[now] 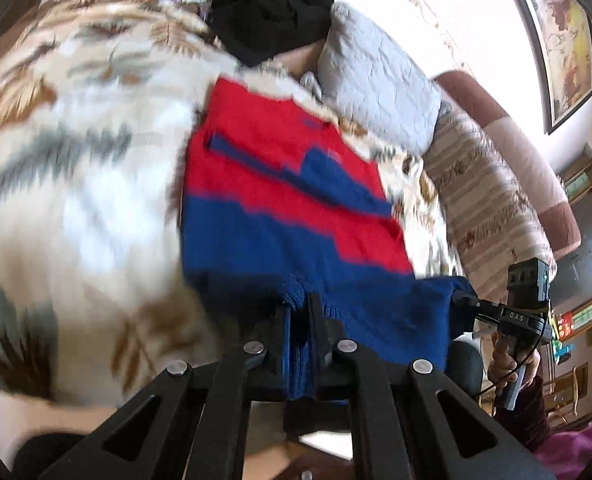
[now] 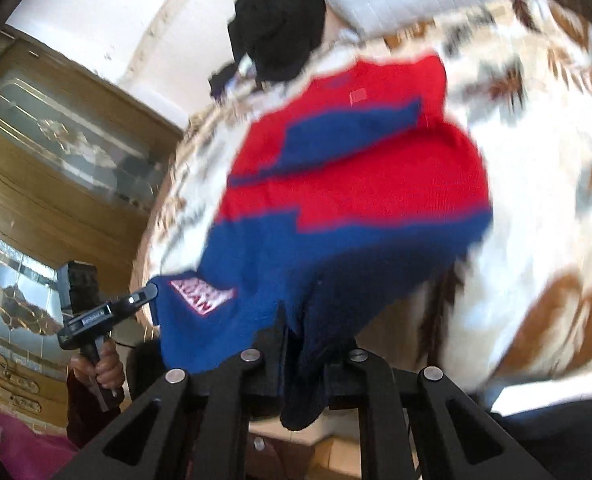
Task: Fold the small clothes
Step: 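Grasp the blue hem with both tools and fold it up over the red chest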
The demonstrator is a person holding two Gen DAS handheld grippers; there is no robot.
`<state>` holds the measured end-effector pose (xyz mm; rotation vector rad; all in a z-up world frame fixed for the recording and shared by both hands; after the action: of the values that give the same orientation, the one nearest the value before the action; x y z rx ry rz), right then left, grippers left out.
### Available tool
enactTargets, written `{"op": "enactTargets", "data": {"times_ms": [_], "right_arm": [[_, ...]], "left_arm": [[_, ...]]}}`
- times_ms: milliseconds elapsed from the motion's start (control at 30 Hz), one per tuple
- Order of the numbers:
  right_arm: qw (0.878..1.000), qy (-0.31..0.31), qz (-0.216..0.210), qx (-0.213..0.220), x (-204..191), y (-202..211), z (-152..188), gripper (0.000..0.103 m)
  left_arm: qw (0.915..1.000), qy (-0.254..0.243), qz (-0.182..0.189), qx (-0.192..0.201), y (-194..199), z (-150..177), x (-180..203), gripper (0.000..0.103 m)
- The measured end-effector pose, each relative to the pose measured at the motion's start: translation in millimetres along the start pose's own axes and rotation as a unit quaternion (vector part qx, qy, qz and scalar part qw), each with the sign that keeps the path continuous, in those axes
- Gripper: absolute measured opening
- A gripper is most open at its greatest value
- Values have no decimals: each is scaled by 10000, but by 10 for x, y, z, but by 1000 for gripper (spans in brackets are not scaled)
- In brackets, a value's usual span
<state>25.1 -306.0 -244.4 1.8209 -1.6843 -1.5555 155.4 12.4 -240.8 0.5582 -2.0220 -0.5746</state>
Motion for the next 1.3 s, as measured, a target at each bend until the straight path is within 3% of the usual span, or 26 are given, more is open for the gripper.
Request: {"op": "enactTargets", "data": {"times_ms": [233, 400, 533, 667, 800, 867, 900, 933, 1000, 1067, 1100, 1133, 1200, 1267, 1300], "right_arm": [[9962, -317, 81, 804, 85, -179, -1303, 12], [9899, -902, 63, 1089, 419, -648, -2081, 12], [9863, -1363, -67, 930, 852, -1127, -2480, 15], [9777, -2045, -240, 425, 1252, -1589, -2506, 19], [9661, -2409, -422, 824, 1511, -1505, -2566, 23], [9599, -2447, -497, 1276, 1538, -1278, -2601, 41], [9574, -2448, -472, 1457, 1531, -1187, -2598, 69], [9543, -2457, -392, 1658, 1507, -1080, -2577, 78], [9625, -2149, -273, 1633, 1342, -966, -2545, 78], [9736, -1723, -63, 1493, 1120, -946, -2471, 76], [9778, -1528, 49, 1435, 1043, -962, -2436, 71], [9830, -1295, 168, 1293, 940, -1000, -2377, 57], [9893, -1024, 368, 968, 822, -1121, -2223, 41], [9915, -810, 726, 712, 789, -1224, -2030, 40], [9899, -697, 1103, 558, 807, -1281, -1935, 40]], "left_arm": [[9983, -208, -150, 522, -204, -1367, 73, 7], [9970, -137, -429, 635, -817, -2241, -38, 7], [9951, 192, -788, 566, -1423, -2596, -419, 7], [9905, 589, -1125, 518, -1692, -2575, -838, 7], [9860, 815, -1102, 945, -1605, -2587, -1050, 8], [9830, 938, -1026, 1199, -1470, -2600, -1049, 8], [9811, 939, -1009, 1355, -1369, -2576, -998, 12], [9806, 817, -1076, 1420, -1297, -2533, -906, 19], [9809, 460, -1322, 1348, -1262, -2452, -728, 31], [9819, 160, -1392, 1273, -1266, -2317, -555, 35], [9832, 78, -1335, 1242, -1274, -2231, -481, 37], [9844, -8, -1320, 1163, -1304, -2131, -410, 42], [9824, -124, -1603, 950, -1381, -2000, -325, 51], [9765, -169, -1995, 795, -1483, -1885, -368, 51], [9720, -177, -2235, 710, -1535, -1841, -430, 51]]}}
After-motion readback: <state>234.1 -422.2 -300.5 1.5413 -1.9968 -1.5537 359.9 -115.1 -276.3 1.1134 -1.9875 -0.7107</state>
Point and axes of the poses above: each gripper's, at about its wrist camera, not at the fingertips, and y roughly against the way its jaws point, x to its right, z to its underside, the point moved 5 cm from there along -y, roughly the way its jaws point, and after that the axes turned 7 degrees about z, right-handed, at the moved point
